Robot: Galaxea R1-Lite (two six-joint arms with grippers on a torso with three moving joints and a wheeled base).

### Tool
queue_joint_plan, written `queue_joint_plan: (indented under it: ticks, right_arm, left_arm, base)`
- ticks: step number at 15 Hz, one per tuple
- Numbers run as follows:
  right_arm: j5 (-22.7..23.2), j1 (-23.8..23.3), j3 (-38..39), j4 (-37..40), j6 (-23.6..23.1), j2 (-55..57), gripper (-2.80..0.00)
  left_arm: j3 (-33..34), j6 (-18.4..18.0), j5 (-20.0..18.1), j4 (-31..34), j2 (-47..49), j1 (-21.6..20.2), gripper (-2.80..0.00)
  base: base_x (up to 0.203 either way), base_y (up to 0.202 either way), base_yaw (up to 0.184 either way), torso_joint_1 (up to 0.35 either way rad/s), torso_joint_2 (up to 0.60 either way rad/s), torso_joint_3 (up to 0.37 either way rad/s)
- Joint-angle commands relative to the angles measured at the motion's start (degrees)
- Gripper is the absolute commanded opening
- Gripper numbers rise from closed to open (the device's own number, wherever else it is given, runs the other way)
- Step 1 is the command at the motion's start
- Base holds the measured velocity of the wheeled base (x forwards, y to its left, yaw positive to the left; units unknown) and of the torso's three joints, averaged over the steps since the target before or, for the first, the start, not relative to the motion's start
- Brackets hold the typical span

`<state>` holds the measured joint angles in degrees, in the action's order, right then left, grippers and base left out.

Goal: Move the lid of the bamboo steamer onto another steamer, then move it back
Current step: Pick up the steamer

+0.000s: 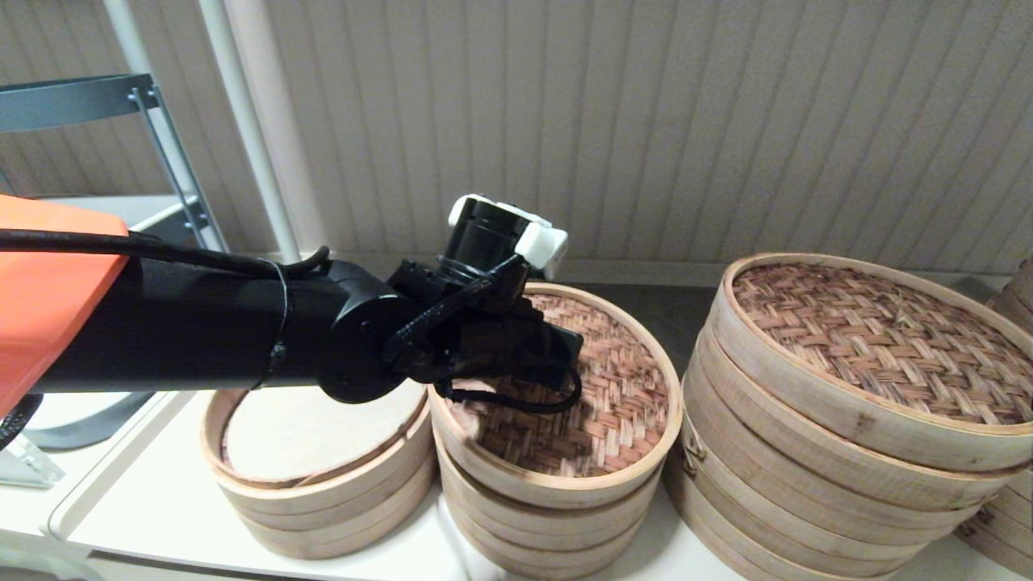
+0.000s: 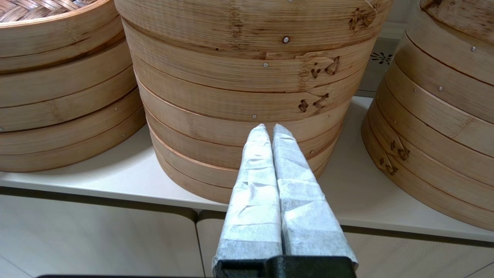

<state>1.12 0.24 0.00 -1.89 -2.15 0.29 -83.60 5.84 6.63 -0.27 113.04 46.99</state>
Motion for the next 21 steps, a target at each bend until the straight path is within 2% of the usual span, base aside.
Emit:
queue_joint_plan:
  ticks: [1, 7, 11, 21]
  right_arm:
    - [0.02, 0.02, 1.41, -0.04, -0.05, -0.03, -2.80]
    - [0.02, 0.02, 1.41, -0.04, -0.05, -0.03, -2.80]
    - [0.02, 0.02, 1.41, -0.04, -0.05, -0.03, -2.80]
    - [0.02, 0.02, 1.40, -0.04, -0.05, -0.03, -2.80]
  left_arm:
    - [0.17, -0.01, -0.09, 0.00, -0.89, 0.03, -2.80]
    - [4.07, -0.02, -0.64, -0.08, -1.78, 0.48, -2.80]
    - [2.82, -0.01, -0.53, -0.49, -1.80, 0.49, -2.80]
    - [2.75, -1.36, -0.56, 0.18, -3.47, -3.77, -2.80]
  base:
    - [0.000, 0.000, 0.000, 0.000, 0.00, 0.000]
    - [0.000, 0.000, 0.000, 0.000, 0.00, 0.000]
    - [0.000, 0.000, 0.000, 0.000, 0.00, 0.000]
    - [0.000, 0.000, 0.000, 0.000, 0.00, 0.000]
